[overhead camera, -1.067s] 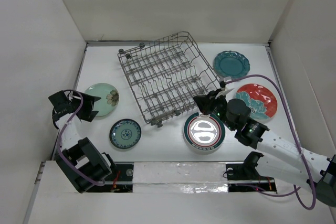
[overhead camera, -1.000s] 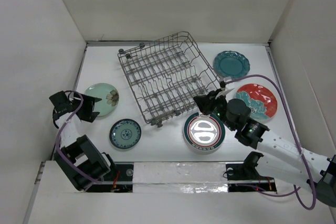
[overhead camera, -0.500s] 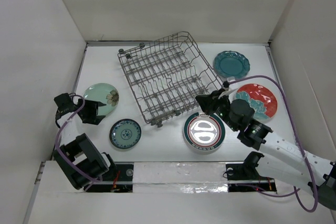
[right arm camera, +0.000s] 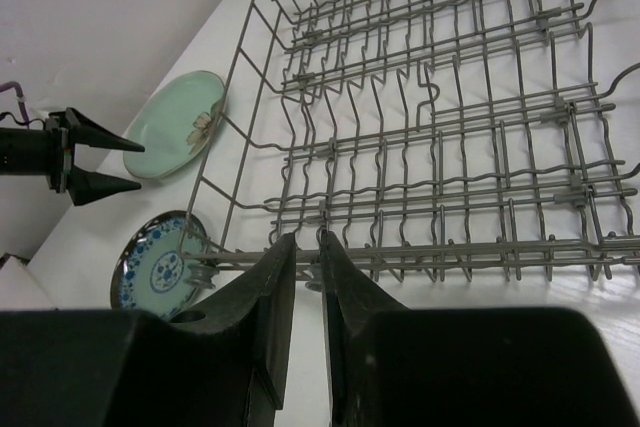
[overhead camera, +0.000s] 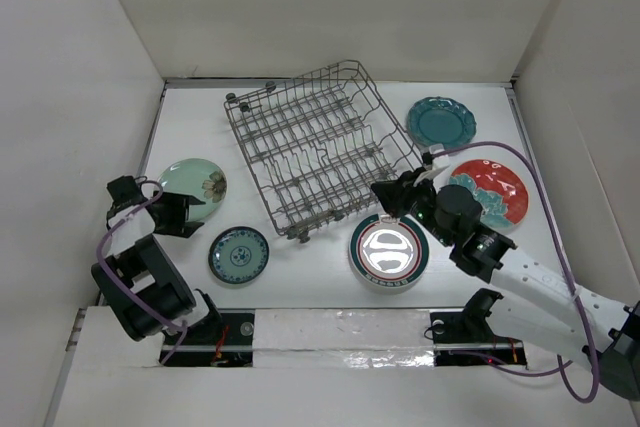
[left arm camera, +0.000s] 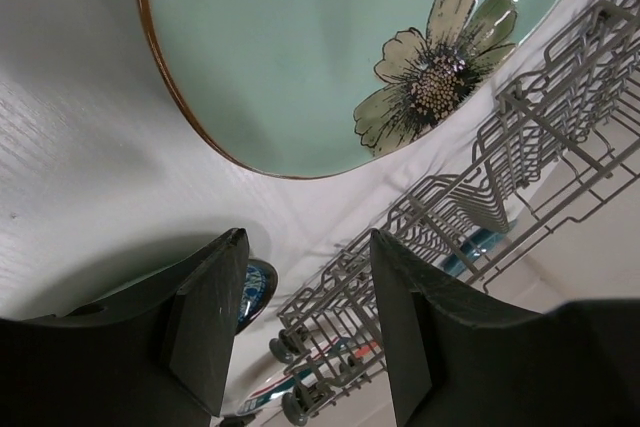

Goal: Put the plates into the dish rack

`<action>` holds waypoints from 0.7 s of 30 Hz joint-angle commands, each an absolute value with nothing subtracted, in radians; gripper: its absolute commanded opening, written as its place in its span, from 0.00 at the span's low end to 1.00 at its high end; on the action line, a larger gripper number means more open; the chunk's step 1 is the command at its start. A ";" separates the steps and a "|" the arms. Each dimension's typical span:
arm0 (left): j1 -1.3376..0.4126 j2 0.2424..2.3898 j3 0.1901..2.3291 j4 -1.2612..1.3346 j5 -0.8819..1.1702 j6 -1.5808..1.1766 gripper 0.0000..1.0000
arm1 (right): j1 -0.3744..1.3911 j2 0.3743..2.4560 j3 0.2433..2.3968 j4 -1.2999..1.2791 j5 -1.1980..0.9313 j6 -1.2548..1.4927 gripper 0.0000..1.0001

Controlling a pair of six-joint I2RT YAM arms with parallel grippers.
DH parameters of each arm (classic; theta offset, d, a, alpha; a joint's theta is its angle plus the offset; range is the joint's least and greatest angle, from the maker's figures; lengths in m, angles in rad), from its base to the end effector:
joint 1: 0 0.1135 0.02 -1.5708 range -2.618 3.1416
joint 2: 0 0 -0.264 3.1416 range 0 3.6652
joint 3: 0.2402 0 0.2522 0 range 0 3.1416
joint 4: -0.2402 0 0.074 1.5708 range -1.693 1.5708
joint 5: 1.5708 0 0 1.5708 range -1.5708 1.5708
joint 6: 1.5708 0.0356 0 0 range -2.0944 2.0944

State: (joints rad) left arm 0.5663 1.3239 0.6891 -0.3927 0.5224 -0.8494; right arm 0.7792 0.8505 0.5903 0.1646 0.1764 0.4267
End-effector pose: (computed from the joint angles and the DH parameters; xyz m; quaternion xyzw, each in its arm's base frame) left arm 0.2142 0.1151 0.1828 -0.5525 0.7521 -0.2829 0.2215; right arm 0.1514 0.1407 0.2965 -0.0709 0.7362 0.3262 0.5887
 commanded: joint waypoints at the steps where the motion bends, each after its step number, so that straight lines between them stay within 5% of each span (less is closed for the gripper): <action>1: 0.560 1.356 0.726 -0.400 0.529 -0.876 0.48 | 0.770 0.845 0.615 0.213 0.147 0.433 0.22; 21: 0.462 1.546 0.716 -0.350 0.529 -1.086 0.42 | 0.752 0.923 0.620 0.244 0.084 0.439 0.22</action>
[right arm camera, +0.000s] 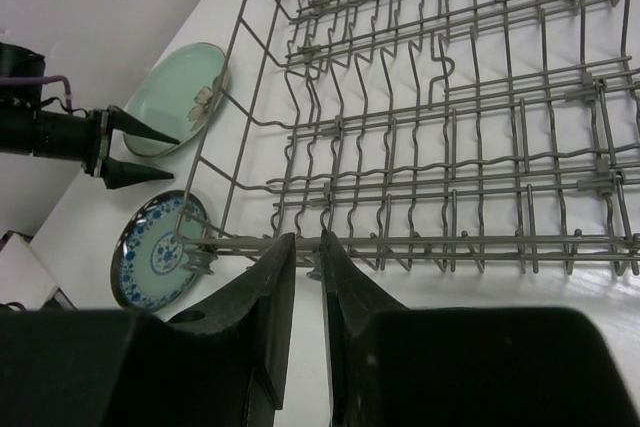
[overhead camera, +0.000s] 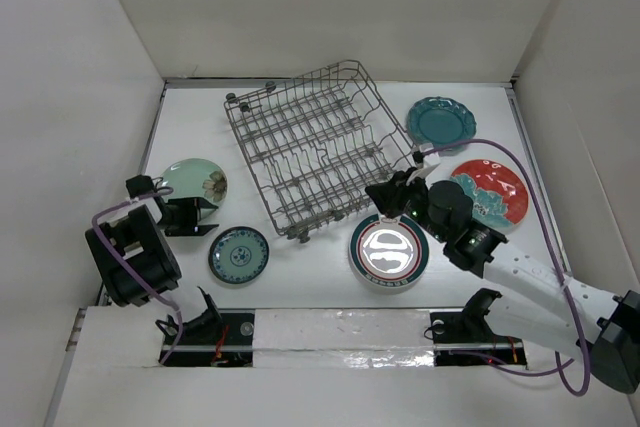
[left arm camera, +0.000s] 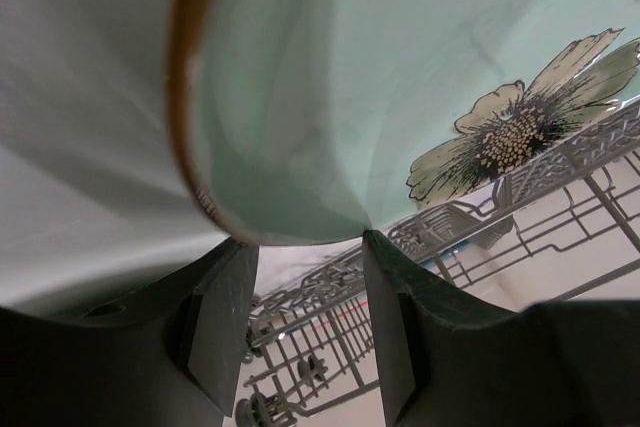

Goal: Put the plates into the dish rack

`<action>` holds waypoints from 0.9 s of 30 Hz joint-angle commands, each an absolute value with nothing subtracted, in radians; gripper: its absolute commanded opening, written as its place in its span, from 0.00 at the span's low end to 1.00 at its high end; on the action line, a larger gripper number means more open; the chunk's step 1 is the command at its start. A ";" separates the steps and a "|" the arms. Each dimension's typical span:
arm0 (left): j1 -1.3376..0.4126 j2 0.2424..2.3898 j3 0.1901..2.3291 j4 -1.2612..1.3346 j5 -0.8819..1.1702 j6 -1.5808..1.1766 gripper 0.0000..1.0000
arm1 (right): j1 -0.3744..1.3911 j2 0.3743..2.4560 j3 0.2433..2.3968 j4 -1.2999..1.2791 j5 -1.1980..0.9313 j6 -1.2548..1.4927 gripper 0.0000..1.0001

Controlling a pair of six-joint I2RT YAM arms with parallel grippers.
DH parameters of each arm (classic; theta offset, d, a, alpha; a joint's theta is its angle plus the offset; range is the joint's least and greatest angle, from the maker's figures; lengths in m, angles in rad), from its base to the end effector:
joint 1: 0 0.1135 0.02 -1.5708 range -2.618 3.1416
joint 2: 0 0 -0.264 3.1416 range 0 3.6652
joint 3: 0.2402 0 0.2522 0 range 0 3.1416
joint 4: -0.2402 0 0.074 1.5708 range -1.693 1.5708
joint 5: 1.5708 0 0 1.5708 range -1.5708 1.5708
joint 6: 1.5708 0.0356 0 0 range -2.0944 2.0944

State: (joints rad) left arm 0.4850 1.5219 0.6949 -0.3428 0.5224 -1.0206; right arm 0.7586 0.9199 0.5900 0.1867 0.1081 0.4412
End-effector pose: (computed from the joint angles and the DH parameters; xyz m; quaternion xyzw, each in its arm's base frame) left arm 0.2366 0.1046 0.1410 -0.6097 0.7261 -0.2950 0.1186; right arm 0.1620 0.1482 0.2853 -0.0843 0.7509 0.3354 0.5627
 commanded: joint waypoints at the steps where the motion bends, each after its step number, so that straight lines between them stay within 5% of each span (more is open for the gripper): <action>1: 0.462 1.555 0.721 -0.347 0.529 -1.091 0.43 | 0.752 0.926 0.620 0.245 0.081 0.439 0.22; 20: 0.420 1.551 0.765 -0.609 0.529 -1.353 0.43 | 0.752 0.951 0.629 0.250 0.020 0.434 0.21; 27: 0.404 1.360 0.795 -0.522 0.529 -1.124 0.48 | 0.752 0.953 0.640 0.241 -0.021 0.426 0.21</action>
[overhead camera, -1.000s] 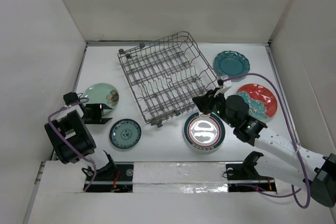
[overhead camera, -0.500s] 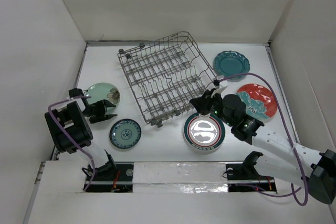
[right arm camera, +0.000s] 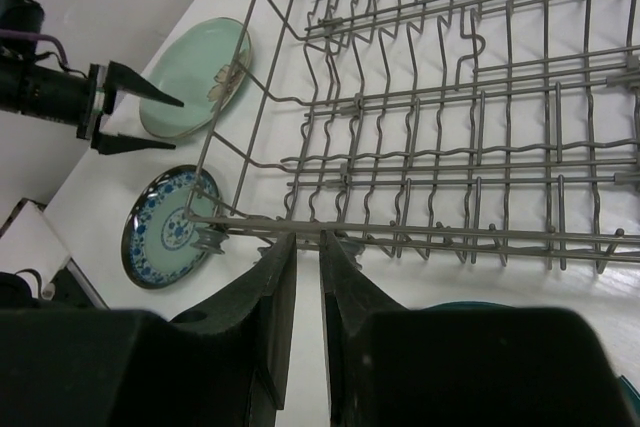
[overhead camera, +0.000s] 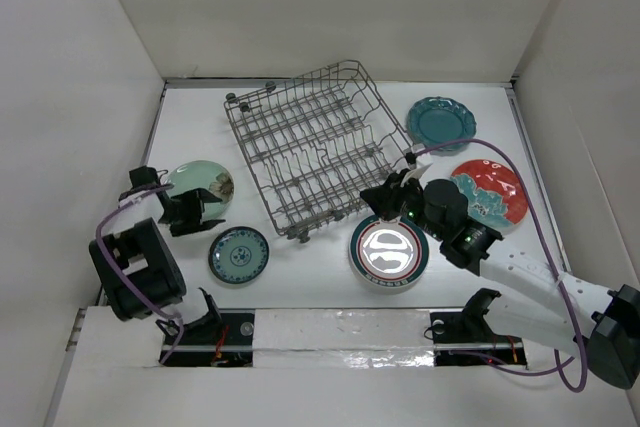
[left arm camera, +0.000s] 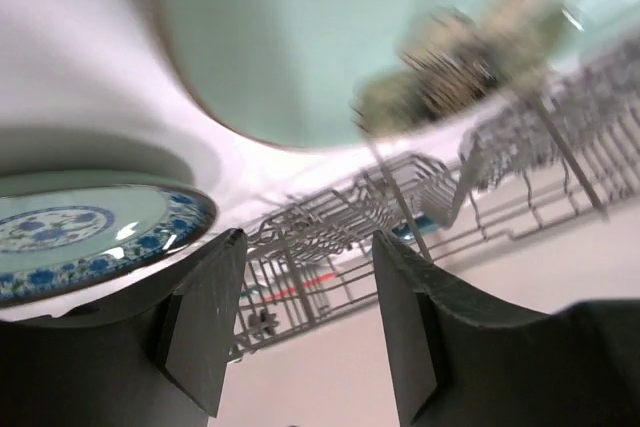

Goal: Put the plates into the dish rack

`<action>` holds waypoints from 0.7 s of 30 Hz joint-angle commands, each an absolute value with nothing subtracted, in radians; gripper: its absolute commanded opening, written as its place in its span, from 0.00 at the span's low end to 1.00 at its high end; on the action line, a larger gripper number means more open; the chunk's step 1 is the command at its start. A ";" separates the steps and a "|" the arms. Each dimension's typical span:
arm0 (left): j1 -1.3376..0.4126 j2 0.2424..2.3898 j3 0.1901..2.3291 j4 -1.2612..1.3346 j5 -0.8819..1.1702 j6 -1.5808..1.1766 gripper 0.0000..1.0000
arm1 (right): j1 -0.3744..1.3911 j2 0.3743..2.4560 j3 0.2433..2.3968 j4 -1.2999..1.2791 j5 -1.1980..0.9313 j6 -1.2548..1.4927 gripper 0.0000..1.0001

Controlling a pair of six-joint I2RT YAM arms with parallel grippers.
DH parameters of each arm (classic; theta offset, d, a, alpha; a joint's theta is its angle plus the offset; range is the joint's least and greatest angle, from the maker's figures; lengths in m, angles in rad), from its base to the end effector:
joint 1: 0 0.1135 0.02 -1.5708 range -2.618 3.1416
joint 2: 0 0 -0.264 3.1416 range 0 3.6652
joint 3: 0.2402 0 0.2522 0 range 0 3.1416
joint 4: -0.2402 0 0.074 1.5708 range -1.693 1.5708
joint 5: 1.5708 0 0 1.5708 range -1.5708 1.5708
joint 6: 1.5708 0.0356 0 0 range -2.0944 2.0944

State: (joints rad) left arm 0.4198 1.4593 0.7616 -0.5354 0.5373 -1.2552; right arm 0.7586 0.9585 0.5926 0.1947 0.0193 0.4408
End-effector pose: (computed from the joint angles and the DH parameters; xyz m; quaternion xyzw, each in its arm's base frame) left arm 0.2371 0.0859 0.1658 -0.6763 0.6693 -0.3049 0.0419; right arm 0.1648 0.1553 0.2793 -0.1149 0.7563 0.3574 0.5358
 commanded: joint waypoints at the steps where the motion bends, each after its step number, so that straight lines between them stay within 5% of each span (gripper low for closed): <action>1: 0.394 1.335 0.789 -0.468 0.529 -1.091 0.51 | 0.752 0.953 0.640 0.239 -0.021 0.423 0.21; 9: 0.394 1.114 0.788 -0.235 0.529 -0.776 0.59 | 0.762 0.951 0.647 0.242 -0.029 0.391 0.15; 11: 0.394 1.062 0.795 -0.187 0.529 -0.717 0.48 | 0.797 0.971 0.653 0.245 -0.049 0.367 0.00; 16: 0.385 0.780 0.755 -0.045 0.529 -0.626 0.08 | 0.899 1.012 0.683 0.252 -0.005 0.302 0.00; 21: 0.313 0.508 0.706 -0.048 0.529 -0.656 0.00 | 0.985 1.118 0.736 0.265 -0.014 0.262 0.00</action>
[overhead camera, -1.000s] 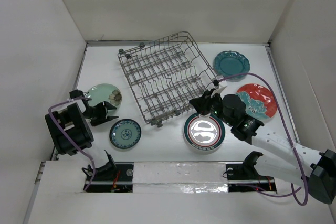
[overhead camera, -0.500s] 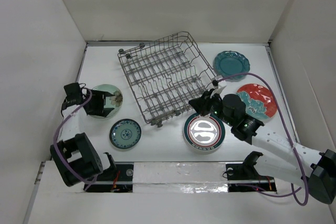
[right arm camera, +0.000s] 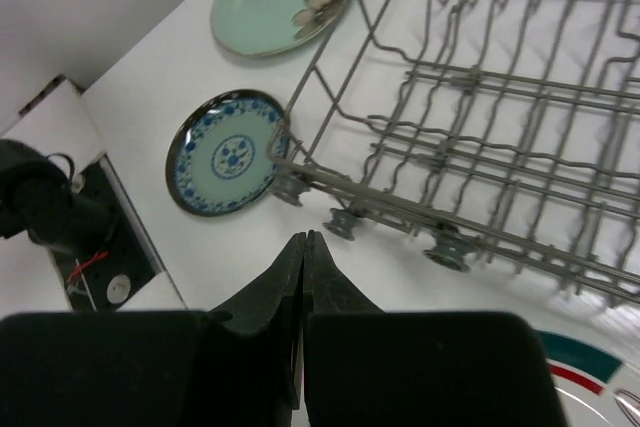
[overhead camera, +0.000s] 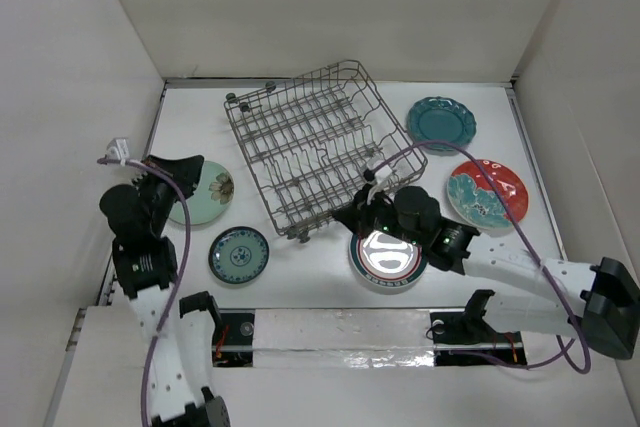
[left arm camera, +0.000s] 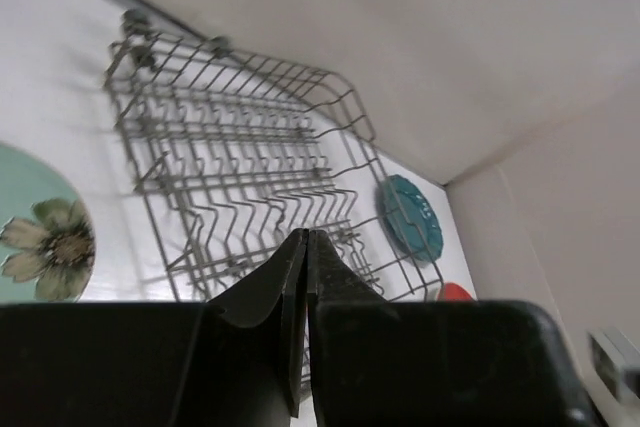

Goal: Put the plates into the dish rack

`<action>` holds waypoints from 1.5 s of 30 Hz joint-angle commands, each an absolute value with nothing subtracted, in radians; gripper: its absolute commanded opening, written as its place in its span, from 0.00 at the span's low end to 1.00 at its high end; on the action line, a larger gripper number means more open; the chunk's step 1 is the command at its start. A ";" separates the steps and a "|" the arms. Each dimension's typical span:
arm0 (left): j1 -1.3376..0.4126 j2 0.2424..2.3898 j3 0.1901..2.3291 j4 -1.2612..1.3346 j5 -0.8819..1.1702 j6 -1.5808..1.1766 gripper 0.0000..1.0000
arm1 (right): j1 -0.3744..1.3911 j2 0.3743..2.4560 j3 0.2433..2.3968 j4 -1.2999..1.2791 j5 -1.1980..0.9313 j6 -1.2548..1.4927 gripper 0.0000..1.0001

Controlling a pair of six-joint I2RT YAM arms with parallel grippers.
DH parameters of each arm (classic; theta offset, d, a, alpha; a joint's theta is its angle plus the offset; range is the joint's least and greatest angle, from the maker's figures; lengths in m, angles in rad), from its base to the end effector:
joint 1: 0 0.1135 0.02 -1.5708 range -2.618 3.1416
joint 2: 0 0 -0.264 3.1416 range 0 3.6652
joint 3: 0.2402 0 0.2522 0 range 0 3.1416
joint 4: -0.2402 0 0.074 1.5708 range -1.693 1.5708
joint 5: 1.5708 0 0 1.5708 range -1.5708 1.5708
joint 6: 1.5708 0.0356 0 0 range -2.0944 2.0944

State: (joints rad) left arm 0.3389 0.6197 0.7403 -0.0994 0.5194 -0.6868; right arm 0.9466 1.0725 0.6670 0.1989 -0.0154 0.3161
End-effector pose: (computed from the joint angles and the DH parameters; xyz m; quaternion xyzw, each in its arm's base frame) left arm 0.1435 0.0318 0.3581 -0.1719 0.6792 -0.2965 0.6491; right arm 0.1456 0.2031 0.2814 -0.2453 0.7365 0.3769 0.5054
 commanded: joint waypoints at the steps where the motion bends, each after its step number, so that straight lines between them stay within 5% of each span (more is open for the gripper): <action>1: 0.301 0.482 0.706 -0.063 0.529 -0.650 0.00 | 0.985 1.168 0.755 0.264 -0.044 0.267 0.00; 5: 0.247 0.399 0.689 -0.020 0.529 -0.588 0.00 | 1.048 1.325 0.891 0.229 -0.065 0.308 0.01; 11: 0.166 0.333 0.779 0.121 0.529 -0.543 0.02 | 1.085 1.700 1.285 0.095 0.078 0.386 0.27; 16: 0.081 0.327 0.853 0.169 0.529 -0.519 0.34 | 1.095 1.951 1.619 0.029 0.168 0.488 0.49; 20: -0.008 0.302 0.871 0.155 0.529 -0.494 0.48 | 1.095 2.152 1.859 -0.076 0.253 0.554 0.57; 30: -0.172 0.213 0.841 0.089 0.529 -0.353 0.50 | 1.104 2.525 2.331 -0.308 0.413 0.633 0.60; 45: -0.256 0.132 0.799 0.028 0.529 -0.322 0.50 | 1.114 2.661 2.372 -0.296 0.348 0.770 0.62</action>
